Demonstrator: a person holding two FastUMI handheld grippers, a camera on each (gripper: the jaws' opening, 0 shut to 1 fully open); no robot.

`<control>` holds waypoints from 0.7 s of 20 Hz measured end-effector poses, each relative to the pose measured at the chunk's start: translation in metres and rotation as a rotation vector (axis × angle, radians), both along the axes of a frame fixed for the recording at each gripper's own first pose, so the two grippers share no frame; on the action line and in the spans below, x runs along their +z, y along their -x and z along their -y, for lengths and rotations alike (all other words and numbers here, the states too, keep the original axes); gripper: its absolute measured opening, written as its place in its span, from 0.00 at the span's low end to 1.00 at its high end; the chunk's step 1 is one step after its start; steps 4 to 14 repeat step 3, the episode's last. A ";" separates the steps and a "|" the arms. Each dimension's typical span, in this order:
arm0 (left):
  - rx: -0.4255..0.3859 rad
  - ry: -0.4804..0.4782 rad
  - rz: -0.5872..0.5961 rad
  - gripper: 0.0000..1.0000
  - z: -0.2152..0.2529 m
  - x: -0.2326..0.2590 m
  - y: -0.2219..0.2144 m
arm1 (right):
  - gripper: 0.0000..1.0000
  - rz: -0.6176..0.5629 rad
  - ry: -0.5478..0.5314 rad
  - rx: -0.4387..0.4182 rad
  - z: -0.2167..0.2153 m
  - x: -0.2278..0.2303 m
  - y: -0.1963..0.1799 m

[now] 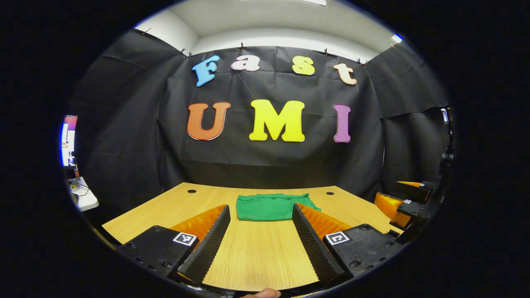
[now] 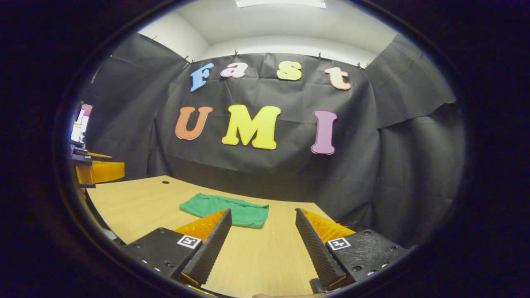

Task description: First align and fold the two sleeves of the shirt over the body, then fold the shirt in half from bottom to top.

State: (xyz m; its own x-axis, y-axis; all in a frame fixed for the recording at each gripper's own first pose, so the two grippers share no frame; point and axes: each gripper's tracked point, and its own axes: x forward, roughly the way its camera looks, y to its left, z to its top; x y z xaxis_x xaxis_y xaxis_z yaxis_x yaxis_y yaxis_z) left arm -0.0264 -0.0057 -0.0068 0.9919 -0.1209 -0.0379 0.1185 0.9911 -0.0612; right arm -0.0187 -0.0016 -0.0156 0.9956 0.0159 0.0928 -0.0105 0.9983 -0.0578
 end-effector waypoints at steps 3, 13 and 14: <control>-0.040 0.023 -0.033 0.97 0.016 -0.011 -0.004 | 0.95 -0.007 -0.021 0.003 0.007 -0.005 0.001; -0.040 0.023 -0.033 0.97 0.016 -0.011 -0.004 | 0.95 -0.007 -0.021 0.003 0.007 -0.005 0.001; -0.040 0.023 -0.033 0.97 0.016 -0.011 -0.004 | 0.95 -0.007 -0.021 0.003 0.007 -0.005 0.001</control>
